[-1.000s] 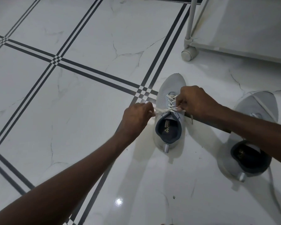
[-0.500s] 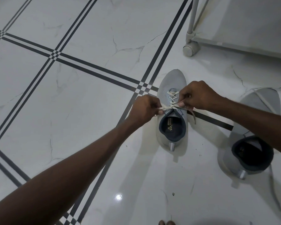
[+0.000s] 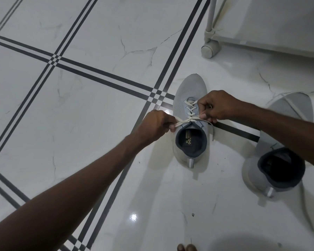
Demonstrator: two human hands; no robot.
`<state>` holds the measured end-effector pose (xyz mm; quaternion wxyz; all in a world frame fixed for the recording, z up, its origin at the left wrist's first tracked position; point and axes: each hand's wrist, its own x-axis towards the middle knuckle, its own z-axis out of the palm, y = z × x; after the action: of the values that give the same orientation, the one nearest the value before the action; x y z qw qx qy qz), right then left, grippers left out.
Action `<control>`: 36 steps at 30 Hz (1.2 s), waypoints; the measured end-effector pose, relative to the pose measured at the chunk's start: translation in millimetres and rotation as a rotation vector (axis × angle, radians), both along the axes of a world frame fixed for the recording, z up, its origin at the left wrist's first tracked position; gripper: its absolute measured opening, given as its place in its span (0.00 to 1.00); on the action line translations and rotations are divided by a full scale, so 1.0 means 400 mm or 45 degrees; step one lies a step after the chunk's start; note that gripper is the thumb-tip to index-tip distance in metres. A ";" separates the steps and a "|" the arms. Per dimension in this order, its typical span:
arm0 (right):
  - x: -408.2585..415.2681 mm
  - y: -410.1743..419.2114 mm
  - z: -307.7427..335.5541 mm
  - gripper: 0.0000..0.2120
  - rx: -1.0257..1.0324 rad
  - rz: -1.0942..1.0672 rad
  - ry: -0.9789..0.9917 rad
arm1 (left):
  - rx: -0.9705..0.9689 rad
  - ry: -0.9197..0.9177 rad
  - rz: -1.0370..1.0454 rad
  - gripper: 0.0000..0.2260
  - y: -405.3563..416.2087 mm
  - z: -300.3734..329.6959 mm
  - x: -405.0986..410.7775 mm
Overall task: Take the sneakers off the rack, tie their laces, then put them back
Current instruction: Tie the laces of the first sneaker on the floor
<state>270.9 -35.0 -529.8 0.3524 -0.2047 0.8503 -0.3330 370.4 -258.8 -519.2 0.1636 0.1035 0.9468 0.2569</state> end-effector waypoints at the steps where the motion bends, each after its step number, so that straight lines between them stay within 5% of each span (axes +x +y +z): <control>1: 0.003 0.000 -0.007 0.06 0.012 -0.020 -0.001 | 0.012 -0.007 -0.003 0.10 -0.001 -0.002 0.002; 14: 0.050 -0.002 0.011 0.06 0.028 0.018 0.096 | -0.024 -0.264 0.204 0.06 -0.058 -0.007 -0.018; 18: 0.088 0.003 0.022 0.10 0.143 0.084 0.236 | 0.071 -0.129 0.299 0.27 -0.028 0.042 -0.035; 24: 0.098 -0.015 0.029 0.08 0.239 0.119 0.411 | -0.166 0.051 0.232 0.10 0.082 0.008 0.012; 29: 0.077 -0.001 0.025 0.10 0.087 0.062 0.198 | -0.022 0.043 0.251 0.04 0.069 0.027 -0.010; 36: 0.059 0.017 -0.041 0.19 0.109 0.123 0.222 | 0.104 -0.111 0.301 0.02 0.032 0.014 -0.029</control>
<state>294.5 -28.2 -546.4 0.3012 -0.2584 0.8802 -0.2601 358.9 -245.9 -513.8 0.1687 -0.0136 0.9332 0.3169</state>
